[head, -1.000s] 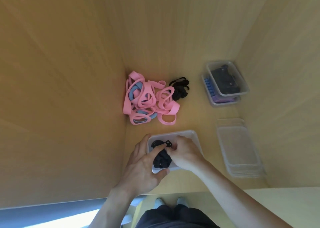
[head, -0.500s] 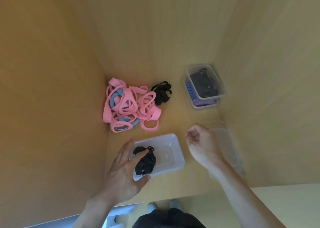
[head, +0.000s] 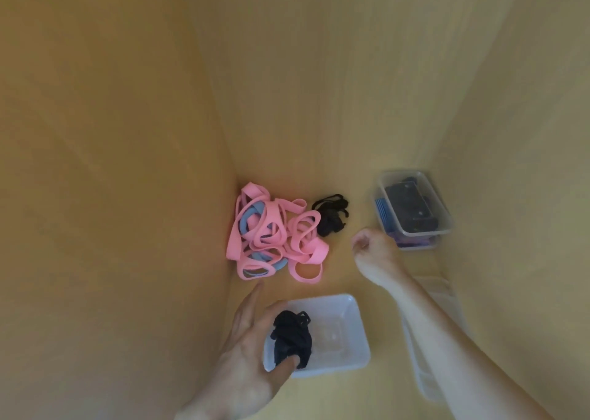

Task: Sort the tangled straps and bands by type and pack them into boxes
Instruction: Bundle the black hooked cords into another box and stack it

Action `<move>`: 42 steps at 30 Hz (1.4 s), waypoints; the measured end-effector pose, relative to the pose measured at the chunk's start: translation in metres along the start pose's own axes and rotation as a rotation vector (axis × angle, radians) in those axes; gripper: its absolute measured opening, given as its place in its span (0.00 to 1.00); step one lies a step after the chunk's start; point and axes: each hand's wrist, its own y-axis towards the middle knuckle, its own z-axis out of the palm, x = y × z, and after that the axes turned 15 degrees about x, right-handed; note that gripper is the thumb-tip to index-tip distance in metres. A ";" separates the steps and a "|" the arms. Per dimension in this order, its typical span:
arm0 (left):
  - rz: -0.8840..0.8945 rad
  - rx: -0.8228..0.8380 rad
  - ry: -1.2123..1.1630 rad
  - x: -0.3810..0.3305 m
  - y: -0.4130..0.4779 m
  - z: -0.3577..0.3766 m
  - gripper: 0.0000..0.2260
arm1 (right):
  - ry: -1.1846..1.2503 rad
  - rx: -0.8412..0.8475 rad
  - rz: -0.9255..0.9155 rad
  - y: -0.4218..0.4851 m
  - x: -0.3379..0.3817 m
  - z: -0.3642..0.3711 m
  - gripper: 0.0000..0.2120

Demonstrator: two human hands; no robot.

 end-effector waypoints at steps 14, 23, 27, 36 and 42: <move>-0.079 -0.179 -0.062 -0.018 0.003 -0.022 0.26 | -0.240 0.179 0.018 0.109 0.011 0.020 0.29; -0.053 -0.217 -0.155 -0.013 0.005 -0.024 0.24 | -0.071 0.043 -0.001 0.095 -0.003 0.024 0.11; -0.043 -0.224 -0.203 -0.018 0.011 -0.027 0.23 | 0.004 -0.069 -0.069 0.071 -0.006 0.017 0.12; -0.003 -0.231 -0.452 -0.053 0.051 -0.035 0.20 | 0.183 -0.145 -0.318 -0.009 0.011 -0.013 0.20; 0.037 -0.103 -0.865 -0.079 0.086 -0.044 0.21 | 0.268 -0.001 -0.438 -0.067 0.025 -0.020 0.23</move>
